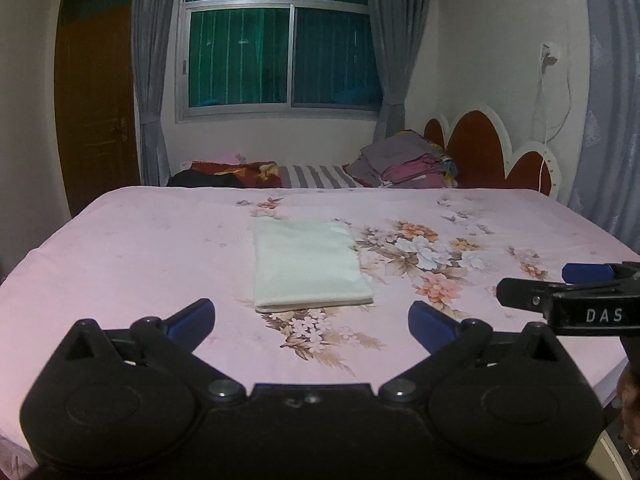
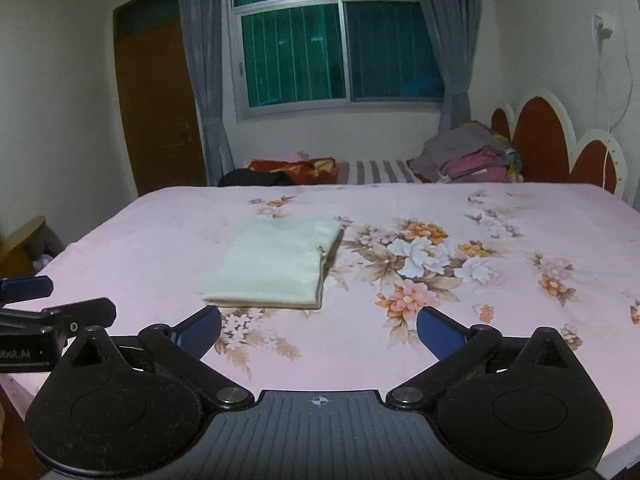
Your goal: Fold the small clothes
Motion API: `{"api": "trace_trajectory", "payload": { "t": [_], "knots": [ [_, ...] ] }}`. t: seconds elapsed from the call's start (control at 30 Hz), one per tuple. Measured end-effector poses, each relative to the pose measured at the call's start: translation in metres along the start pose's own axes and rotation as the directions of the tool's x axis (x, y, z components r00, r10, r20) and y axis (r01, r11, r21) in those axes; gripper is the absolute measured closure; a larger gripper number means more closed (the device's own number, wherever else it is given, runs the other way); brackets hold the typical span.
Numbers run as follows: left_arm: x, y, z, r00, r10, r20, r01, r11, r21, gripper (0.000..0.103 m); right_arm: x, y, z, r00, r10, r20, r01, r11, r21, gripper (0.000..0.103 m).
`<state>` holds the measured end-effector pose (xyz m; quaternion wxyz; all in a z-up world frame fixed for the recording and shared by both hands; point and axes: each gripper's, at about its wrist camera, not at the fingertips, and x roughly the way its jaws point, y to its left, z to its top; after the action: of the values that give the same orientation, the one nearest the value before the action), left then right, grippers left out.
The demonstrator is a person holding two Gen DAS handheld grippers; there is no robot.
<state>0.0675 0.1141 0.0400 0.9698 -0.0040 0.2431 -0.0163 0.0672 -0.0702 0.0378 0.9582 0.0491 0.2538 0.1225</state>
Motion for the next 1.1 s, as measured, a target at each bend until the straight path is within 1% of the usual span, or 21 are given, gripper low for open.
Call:
{"api": "trace_trajectory", "payload": {
  "t": [0.2,0.27,0.43,1.1],
  "knots": [
    [-0.007,0.001,-0.001,1.0,0.009,0.013,-0.009,1.0,-0.02,0.0,-0.011,0.003,0.001,1.0,0.012,0.013,-0.012,1.0,-0.009,0.0],
    [-0.008,0.001,0.0,1.0,0.002,0.014,-0.002,1.0,-0.028,0.0,-0.014,0.005,0.002,1.0,0.014,0.017,-0.014,1.0,-0.022,0.0],
    [-0.013,-0.005,0.001,1.0,-0.01,0.029,0.01,1.0,-0.01,0.0,-0.02,0.006,0.002,1.0,0.012,0.021,-0.011,0.999,-0.038,0.0],
    [-0.018,-0.009,0.002,0.999,-0.009,0.043,0.01,1.0,-0.016,0.0,-0.031,-0.002,0.007,0.999,0.014,0.037,-0.013,0.999,-0.038,0.0]
  ]
}}
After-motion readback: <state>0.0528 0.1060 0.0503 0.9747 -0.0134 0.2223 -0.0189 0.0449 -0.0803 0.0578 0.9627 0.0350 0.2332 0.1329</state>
